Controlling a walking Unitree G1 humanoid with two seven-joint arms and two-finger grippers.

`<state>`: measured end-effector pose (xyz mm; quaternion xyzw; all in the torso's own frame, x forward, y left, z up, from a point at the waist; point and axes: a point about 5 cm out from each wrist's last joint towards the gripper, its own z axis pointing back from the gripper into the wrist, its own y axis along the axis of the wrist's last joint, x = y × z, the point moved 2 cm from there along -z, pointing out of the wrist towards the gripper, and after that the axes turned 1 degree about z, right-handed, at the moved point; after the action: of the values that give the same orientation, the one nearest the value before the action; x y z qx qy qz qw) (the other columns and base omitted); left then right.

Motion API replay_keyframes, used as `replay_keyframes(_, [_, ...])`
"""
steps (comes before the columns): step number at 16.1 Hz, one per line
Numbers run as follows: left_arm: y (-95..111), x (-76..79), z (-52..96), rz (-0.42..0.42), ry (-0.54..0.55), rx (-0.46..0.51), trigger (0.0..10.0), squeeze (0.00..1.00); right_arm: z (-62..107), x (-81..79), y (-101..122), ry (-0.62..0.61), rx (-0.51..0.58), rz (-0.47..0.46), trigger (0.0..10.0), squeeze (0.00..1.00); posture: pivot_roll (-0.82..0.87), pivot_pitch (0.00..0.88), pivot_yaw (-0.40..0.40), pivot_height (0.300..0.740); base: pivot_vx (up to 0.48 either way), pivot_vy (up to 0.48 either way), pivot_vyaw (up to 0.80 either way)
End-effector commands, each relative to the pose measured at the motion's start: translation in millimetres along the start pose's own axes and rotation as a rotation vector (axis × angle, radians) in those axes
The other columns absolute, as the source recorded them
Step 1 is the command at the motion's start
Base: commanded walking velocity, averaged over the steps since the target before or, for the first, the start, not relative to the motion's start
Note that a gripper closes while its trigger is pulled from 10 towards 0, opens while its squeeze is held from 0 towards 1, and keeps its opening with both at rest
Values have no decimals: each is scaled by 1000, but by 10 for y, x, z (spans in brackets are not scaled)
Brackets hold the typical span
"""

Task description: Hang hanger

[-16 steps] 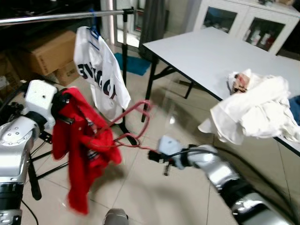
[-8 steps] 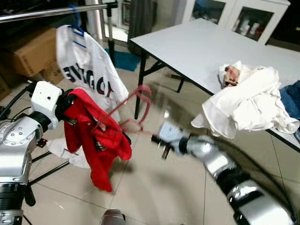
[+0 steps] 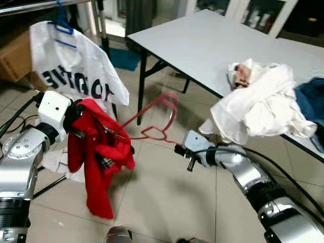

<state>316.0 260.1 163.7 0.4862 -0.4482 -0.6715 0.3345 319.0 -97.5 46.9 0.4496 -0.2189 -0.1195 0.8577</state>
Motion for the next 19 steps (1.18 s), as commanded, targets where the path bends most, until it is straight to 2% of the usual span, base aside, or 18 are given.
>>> replay_keyframes(1, [84, 22, -24, -24, -11, 36, 10000, 0, -29, -37, 31, 15, 0, 9, 10000, 0, 150, 54, -64, 740, 0, 0, 0])
replay_keyframes(3, [134, 33, -53, -34, -17, 52, 10000, 0, -147, -190, 43, 42, -23, 23, 10000, 0, 152, 55, -64, 740, 0, 0, 0])
replay_keyframes(6, [164, 31, -46, -38, -18, 60, 10000, 0, -280, -274, 102, 11, -34, 25, 10000, 0, 162, 54, -71, 740, 0, 0, 0])
replay_keyframes(11, [145, 36, -13, -40, -13, 56, 10000, 0, -311, -208, 111, -37, -88, 44, 10000, 0, 166, 55, -80, 740, 0, 0, 0])
replay_keyframes(14, [211, 14, -38, -47, 5, 77, 10000, 0, -385, -287, 52, 6, -191, 117, 10000, 0, 160, 58, -91, 740, 0, 0, 0])
replay_keyframes(19, [279, 60, -74, -57, -5, 98, 10000, 0, -500, -274, 32, -78, -260, 107, 10000, 0, 162, 57, -94, 740, 0, 0, 0])
